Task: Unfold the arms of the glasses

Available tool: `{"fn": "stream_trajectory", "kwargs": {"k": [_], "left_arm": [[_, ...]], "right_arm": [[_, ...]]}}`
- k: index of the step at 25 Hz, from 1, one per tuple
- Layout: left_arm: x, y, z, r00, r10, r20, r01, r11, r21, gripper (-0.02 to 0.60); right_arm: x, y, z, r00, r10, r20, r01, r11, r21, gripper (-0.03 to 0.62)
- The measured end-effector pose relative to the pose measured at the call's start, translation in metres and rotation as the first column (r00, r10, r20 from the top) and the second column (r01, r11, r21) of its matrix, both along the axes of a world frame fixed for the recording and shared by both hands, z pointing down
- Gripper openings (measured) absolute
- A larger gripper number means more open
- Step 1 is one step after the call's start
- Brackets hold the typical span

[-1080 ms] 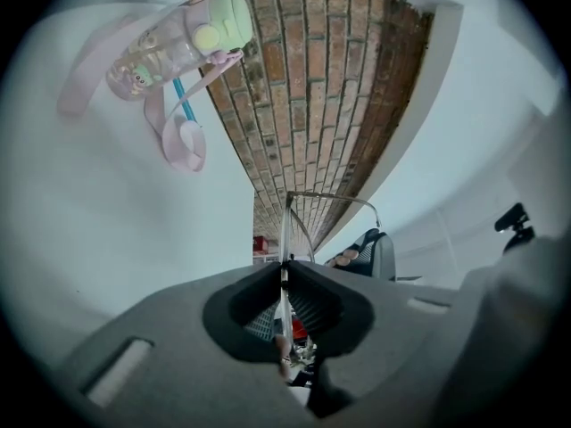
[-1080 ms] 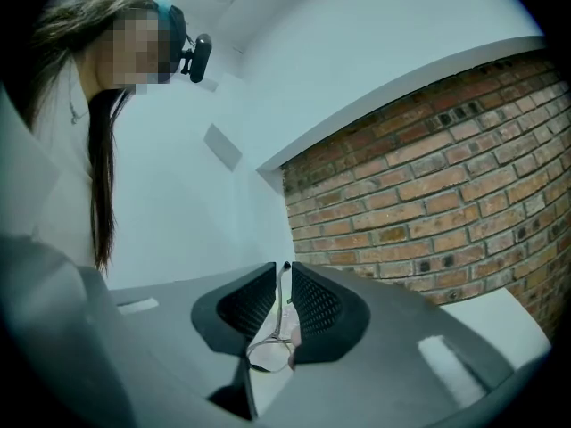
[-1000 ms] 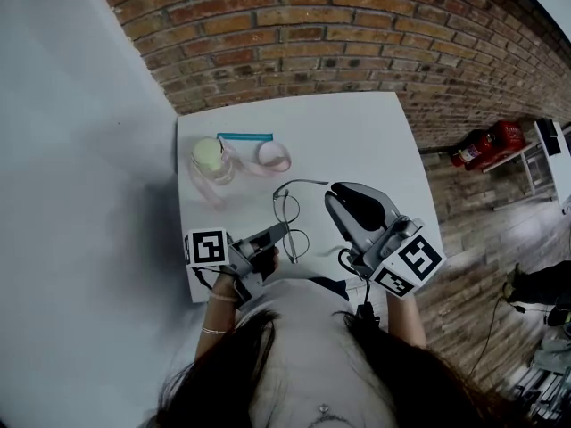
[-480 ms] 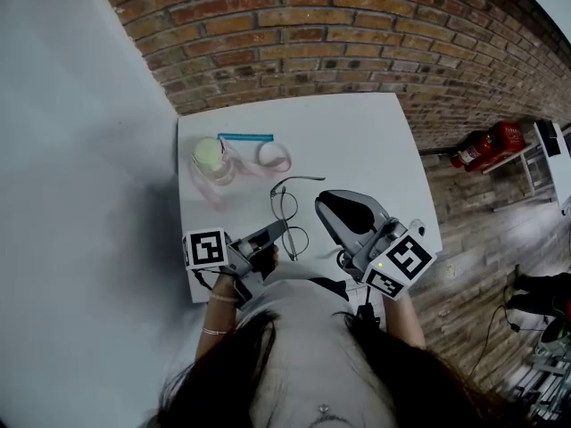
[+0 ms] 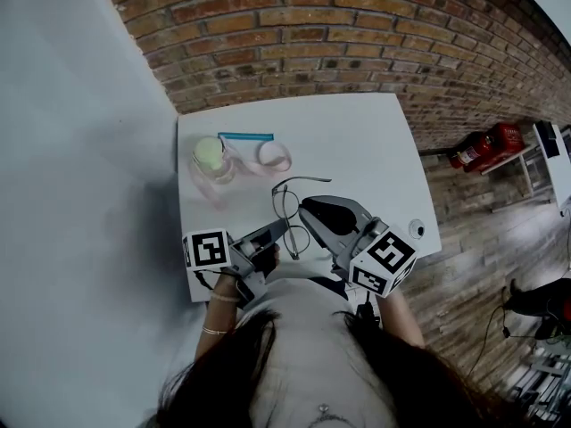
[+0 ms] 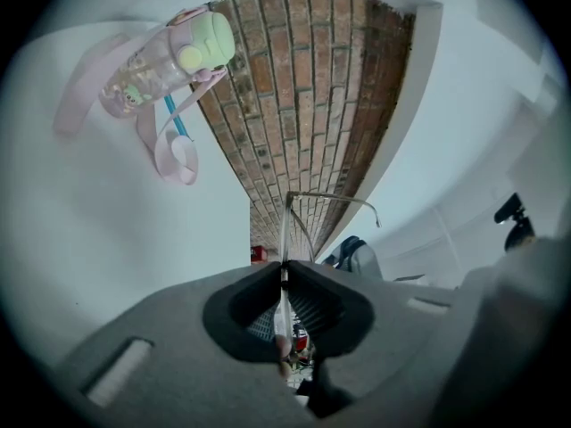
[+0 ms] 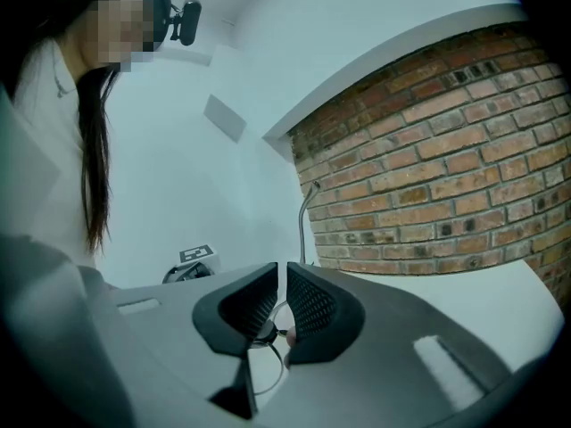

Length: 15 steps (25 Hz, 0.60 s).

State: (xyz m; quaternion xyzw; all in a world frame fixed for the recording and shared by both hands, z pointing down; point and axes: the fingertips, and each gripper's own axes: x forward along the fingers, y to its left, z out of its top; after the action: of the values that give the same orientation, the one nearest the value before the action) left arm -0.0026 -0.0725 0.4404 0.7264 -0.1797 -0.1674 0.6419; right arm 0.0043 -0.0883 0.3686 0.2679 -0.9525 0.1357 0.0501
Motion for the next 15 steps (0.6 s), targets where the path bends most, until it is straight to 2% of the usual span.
{"fn": "stream_trajectory", "kwargs": {"k": [4, 10, 15], "left_arm": [[-0.006, 0.0, 0.011, 0.996, -0.006, 0.085, 0.004, 1.0, 0.02, 0.021], [-0.006, -0.001, 0.007, 0.996, -0.022, 0.092, 0.019, 0.999, 0.036, 0.021], [-0.009, -0.003, 0.01, 0.989, -0.019, 0.144, 0.008, 0.997, 0.079, 0.022]], "right_arm": [[-0.005, 0.003, 0.006, 1.0, -0.014, -0.013, 0.014, 1.0, -0.024, 0.04], [-0.011, 0.003, 0.012, 0.999, -0.032, -0.014, 0.031, 0.997, -0.073, 0.046], [-0.018, 0.003, 0.021, 0.998, -0.044, -0.034, 0.04, 0.994, -0.104, 0.052]]}}
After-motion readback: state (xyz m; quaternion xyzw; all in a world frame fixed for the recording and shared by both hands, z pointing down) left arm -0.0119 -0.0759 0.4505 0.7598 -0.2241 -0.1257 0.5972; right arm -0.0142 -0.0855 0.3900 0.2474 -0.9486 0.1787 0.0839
